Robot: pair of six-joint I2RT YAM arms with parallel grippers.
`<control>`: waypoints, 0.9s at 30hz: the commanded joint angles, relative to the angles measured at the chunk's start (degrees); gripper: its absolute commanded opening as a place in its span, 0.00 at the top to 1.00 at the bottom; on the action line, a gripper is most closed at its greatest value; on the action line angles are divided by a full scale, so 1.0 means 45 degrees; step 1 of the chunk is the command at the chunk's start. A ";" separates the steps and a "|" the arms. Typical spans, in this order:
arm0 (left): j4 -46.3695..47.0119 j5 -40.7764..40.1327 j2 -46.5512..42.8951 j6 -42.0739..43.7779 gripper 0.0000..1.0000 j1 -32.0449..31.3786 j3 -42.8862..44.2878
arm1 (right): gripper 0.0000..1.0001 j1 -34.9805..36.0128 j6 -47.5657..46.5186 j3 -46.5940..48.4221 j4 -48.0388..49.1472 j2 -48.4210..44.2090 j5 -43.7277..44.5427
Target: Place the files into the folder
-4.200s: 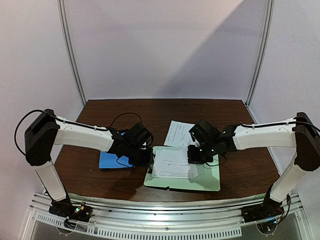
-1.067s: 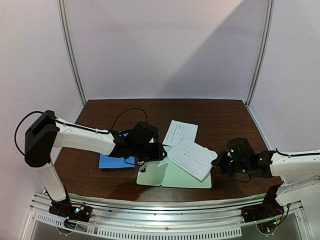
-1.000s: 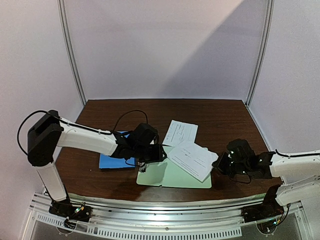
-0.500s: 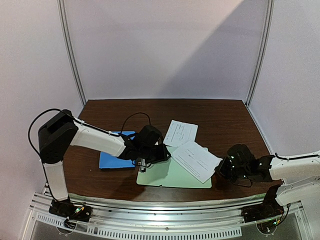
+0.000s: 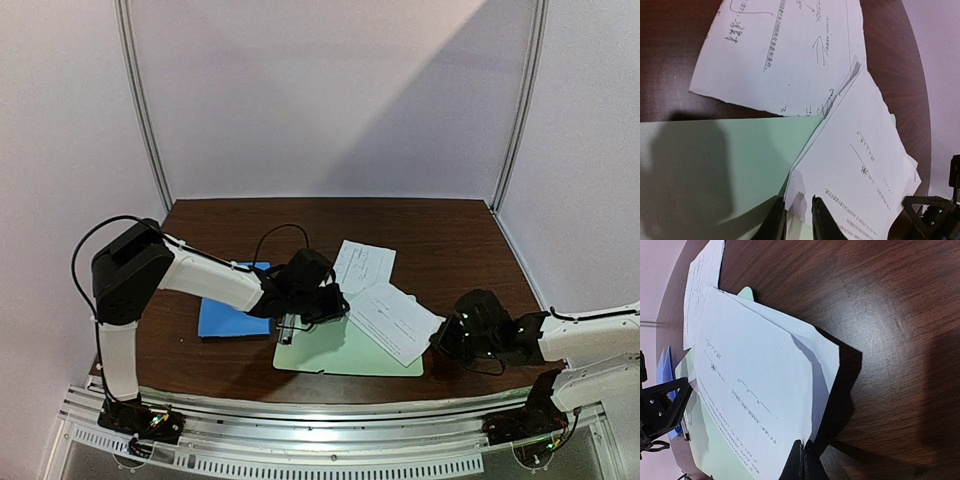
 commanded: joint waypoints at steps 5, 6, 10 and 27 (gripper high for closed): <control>-0.0015 0.0070 0.0837 -0.0112 0.94 0.0217 0.0424 | 1.00 -0.0056 0.0101 -0.0248 0.0197 0.0080 0.0041; -0.0004 0.0070 0.0893 -0.0111 0.98 0.0217 0.0482 | 1.00 -0.0065 0.0109 -0.0258 0.0209 0.0100 0.0023; 0.0195 0.0070 0.0960 -0.0064 1.00 0.0236 0.0527 | 1.00 -0.0051 0.0095 -0.0263 0.0218 0.0095 0.0037; -0.0659 -0.0134 -0.1299 0.4459 1.00 0.0239 0.0951 | 0.22 -0.0451 -0.5663 0.1244 -0.1757 -0.0756 0.0755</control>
